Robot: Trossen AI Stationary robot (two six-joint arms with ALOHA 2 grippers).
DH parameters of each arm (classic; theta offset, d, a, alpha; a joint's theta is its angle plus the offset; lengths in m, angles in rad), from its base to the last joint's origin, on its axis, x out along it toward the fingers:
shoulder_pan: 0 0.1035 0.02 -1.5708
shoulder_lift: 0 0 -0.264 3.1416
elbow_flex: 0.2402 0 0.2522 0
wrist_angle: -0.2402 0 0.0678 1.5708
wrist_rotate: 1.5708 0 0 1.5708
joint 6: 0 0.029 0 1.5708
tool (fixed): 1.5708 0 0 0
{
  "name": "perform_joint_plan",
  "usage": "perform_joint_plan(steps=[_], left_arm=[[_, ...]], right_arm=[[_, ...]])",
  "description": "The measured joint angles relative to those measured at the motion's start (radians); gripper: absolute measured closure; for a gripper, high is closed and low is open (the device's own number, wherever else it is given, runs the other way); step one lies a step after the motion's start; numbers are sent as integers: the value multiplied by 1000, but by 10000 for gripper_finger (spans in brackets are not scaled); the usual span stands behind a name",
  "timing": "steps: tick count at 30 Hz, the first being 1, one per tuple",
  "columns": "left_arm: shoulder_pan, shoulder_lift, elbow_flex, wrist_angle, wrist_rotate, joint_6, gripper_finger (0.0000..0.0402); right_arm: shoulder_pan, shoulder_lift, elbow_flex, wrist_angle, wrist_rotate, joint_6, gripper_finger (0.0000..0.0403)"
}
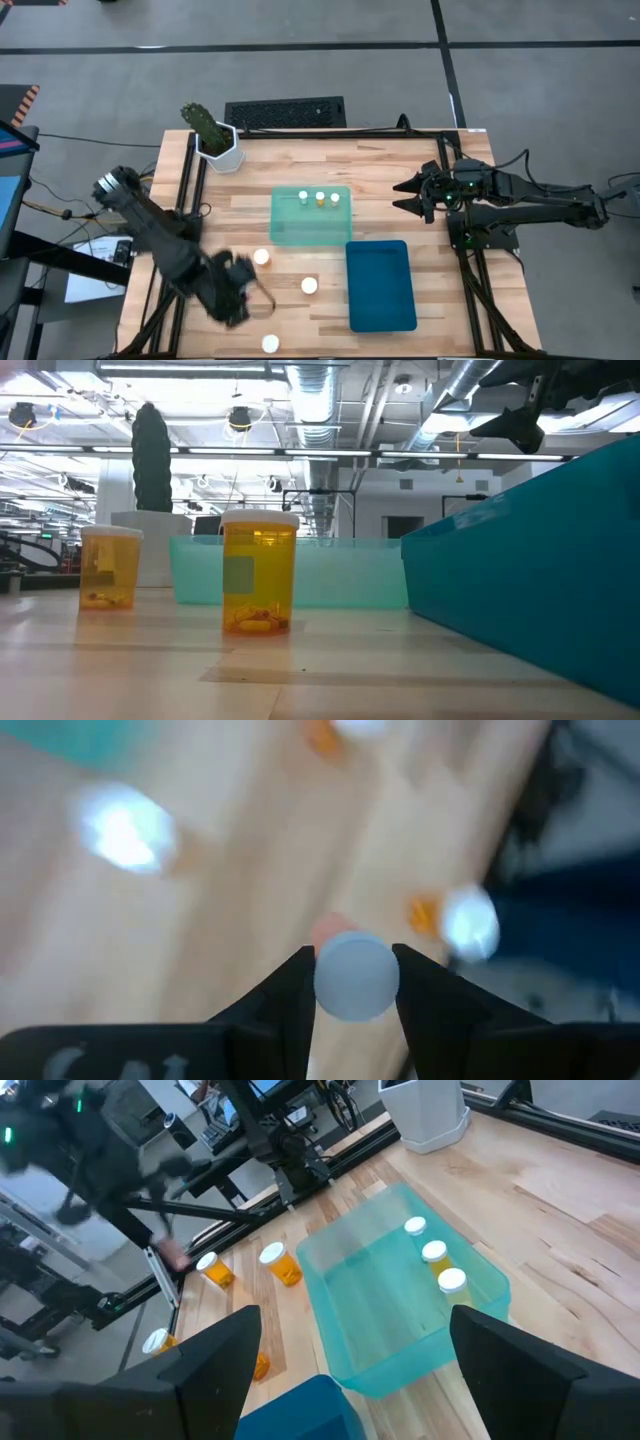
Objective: Pick and place medicine bottles into bin by pill shape (circle, oval)
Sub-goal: Put the pink pill bottle into the light blue bin
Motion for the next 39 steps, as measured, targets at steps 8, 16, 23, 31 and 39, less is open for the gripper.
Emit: perform_joint_plan(steps=[8,16,23,31,39], left_arm=[[358,-102,1,-62,-180,252,287],[749,-27,-4,29,-96,662,287],[930,121,-4,138,31,933,287],[955,267,-6,145,63,1059,287],[954,266,-110,209,52,1060,287]], right_arm=[[0,0,0,0,0,0,69],[0,0,0,0,0,1,69],[-1,0,0,0,0,4,69],[-1,0,0,-2,0,4,69],[-1,0,0,-2,0,4,69]])
